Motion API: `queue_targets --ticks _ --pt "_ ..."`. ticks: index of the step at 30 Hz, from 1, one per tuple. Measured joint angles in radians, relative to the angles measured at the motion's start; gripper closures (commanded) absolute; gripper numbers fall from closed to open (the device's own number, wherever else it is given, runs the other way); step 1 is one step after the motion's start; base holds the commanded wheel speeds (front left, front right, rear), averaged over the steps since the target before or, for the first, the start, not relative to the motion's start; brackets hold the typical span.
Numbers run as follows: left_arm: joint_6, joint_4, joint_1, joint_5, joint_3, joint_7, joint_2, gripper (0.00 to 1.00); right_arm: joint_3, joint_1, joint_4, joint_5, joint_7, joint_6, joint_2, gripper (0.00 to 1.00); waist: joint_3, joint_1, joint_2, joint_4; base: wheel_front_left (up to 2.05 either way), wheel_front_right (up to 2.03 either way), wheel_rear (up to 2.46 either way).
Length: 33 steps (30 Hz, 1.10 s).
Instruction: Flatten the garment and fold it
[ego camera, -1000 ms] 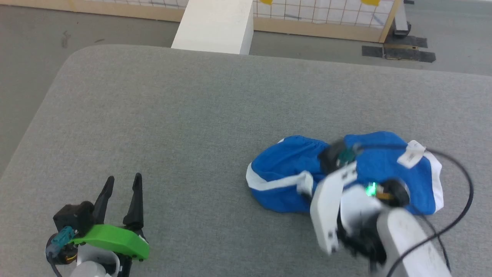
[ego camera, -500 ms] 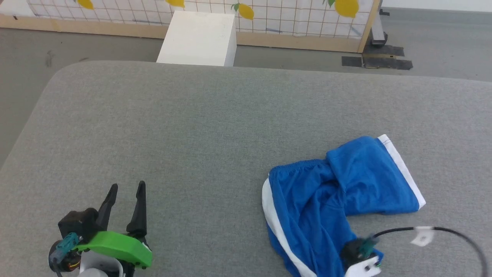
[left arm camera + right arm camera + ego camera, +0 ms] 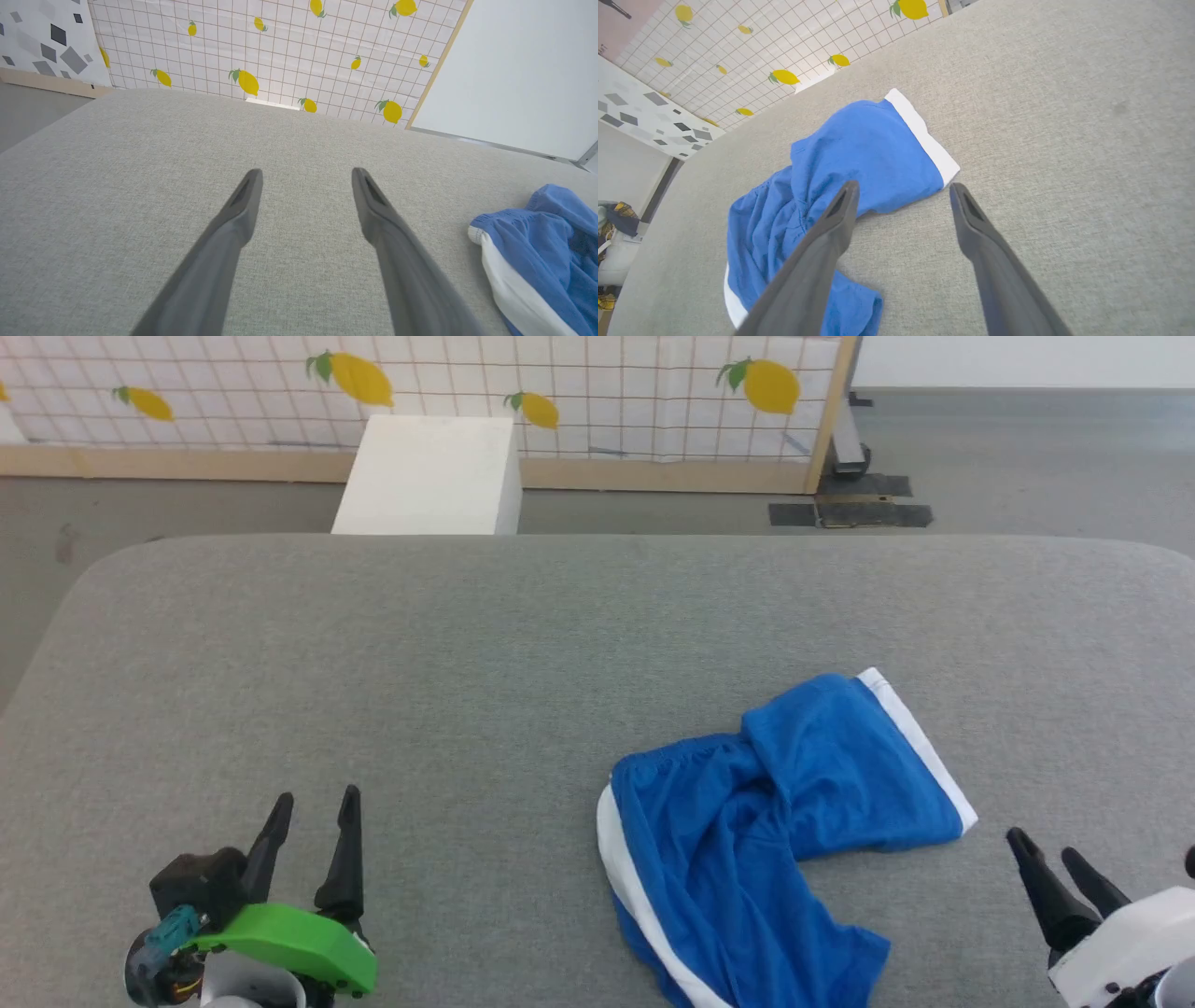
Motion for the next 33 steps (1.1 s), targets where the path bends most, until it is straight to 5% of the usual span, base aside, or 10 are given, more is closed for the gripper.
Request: queue_targets --ticks 8,18,23,30,31,32,33 --pt "-0.036 -0.044 -0.196 -0.123 -0.101 0.184 -0.021 0.0 0.031 -0.05 0.084 0.017 -0.1 0.0 0.001 0.0 0.026 0.0 0.0 -0.055 0.0 0.0 0.0" --pt "-0.046 0.029 -0.503 -0.284 -0.461 0.827 0.084 0.0 0.116 -0.091 0.118 0.036 -0.173 0.0 0.001 0.0 0.118 0.0 0.0 -0.144 0.0 0.0 0.0" --pt "-0.046 0.061 -0.536 -0.263 -0.507 0.92 0.156 0.0 0.129 -0.089 0.134 0.043 -0.21 0.0 0.001 0.0 0.167 0.0002 0.0 -0.187 0.0 0.0 0.0" --pt "-0.046 0.068 -0.534 -0.248 -0.57 0.94 0.171 0.0 0.153 -0.087 0.148 0.046 -0.245 0.0 0.001 0.0 0.218 0.0002 0.0 -0.229 0.0 0.0 0.0" --pt "-0.046 0.064 -0.535 -0.249 -0.578 0.942 0.176 0.58 0.158 -0.087 0.151 0.046 -0.25 0.0 0.001 0.0 0.224 0.0002 0.0 -0.233 0.0 0.0 0.0" --pt "-0.046 0.06 -0.535 -0.249 -0.579 0.939 0.181 1.0 0.163 -0.087 0.154 0.047 -0.252 0.0 0.001 0.0 0.228 0.0002 0.0 -0.235 0.0 0.0 0.0" --pt "-0.046 0.057 -0.535 -0.251 -0.58 0.931 0.187 1.0 0.169 -0.087 0.157 0.049 -0.252 0.0 0.001 0.0 0.233 0.0002 0.0 -0.237 0.0 0.0 0.0"
